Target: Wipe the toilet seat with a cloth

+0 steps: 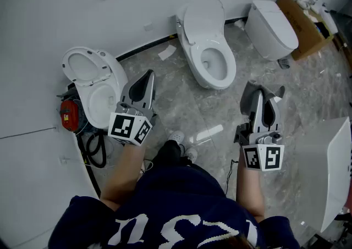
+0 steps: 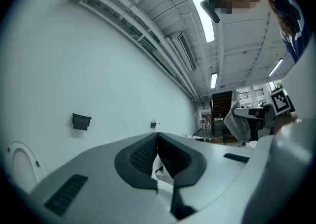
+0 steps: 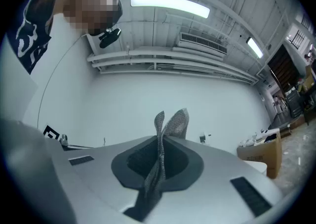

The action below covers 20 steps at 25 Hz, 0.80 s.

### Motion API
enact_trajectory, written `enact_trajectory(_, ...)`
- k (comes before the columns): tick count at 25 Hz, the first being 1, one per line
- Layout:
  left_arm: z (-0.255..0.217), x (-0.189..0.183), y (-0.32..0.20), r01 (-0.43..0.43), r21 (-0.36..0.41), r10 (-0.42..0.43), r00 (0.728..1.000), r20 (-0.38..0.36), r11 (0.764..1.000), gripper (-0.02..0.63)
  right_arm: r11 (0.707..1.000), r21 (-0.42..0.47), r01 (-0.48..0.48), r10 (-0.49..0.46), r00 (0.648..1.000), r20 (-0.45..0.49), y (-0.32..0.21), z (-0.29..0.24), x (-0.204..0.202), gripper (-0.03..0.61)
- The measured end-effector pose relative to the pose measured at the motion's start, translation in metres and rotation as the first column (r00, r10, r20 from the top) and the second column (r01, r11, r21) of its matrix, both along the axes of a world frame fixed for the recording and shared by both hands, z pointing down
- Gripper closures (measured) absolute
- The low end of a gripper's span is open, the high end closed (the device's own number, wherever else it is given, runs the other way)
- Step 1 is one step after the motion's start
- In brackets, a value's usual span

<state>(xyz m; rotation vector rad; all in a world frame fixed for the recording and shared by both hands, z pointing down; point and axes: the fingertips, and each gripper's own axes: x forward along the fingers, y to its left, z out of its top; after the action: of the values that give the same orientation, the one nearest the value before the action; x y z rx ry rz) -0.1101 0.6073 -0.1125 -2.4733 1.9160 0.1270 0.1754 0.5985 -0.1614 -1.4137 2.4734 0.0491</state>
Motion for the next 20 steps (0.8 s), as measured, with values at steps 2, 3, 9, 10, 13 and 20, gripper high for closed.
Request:
enact_trajectory(2,-0.002,0.007,0.003,0.000,-0.002,0.000,1.000,-0.005,1.000,0.604,1.000,0.004,0.003,-0.003,1.000,-0.009,0.005,-0.003,0.004,0.554)
enact_trajectory(3,-0.003,0.011,0.003,0.000,-0.003,0.000,1.000,-0.008,1.000,0.604,1.000,0.006,0.006,-0.006,1.000,-0.013,0.008,-0.004,0.006,0.554)
enact_trajectory(9,-0.007,0.034,-0.004,-0.005,0.011,0.006,1.000,-0.023,1.000,0.604,0.999,0.031,0.018,-0.019,1.000,0.015,0.012,-0.012,0.026,0.552)
enact_trajectory(10,-0.008,0.038,-0.005,-0.006,0.016,0.007,1.000,-0.022,1.000,0.604,0.999,0.035,0.018,-0.019,1.000,0.022,0.012,-0.013,0.029,0.552)
enact_trajectory(13,-0.010,0.048,-0.006,-0.014,0.023,0.014,1.000,-0.011,1.000,0.604,0.999,0.036,0.022,-0.022,1.000,0.014,0.011,-0.013,0.037,0.552)
enact_trajectory(20,-0.002,0.048,-0.025,-0.029,0.007,0.029,1.000,0.002,1.000,0.604,0.999,0.023,0.046,-0.047,0.999,0.020,-0.011,-0.005,0.034,0.552)
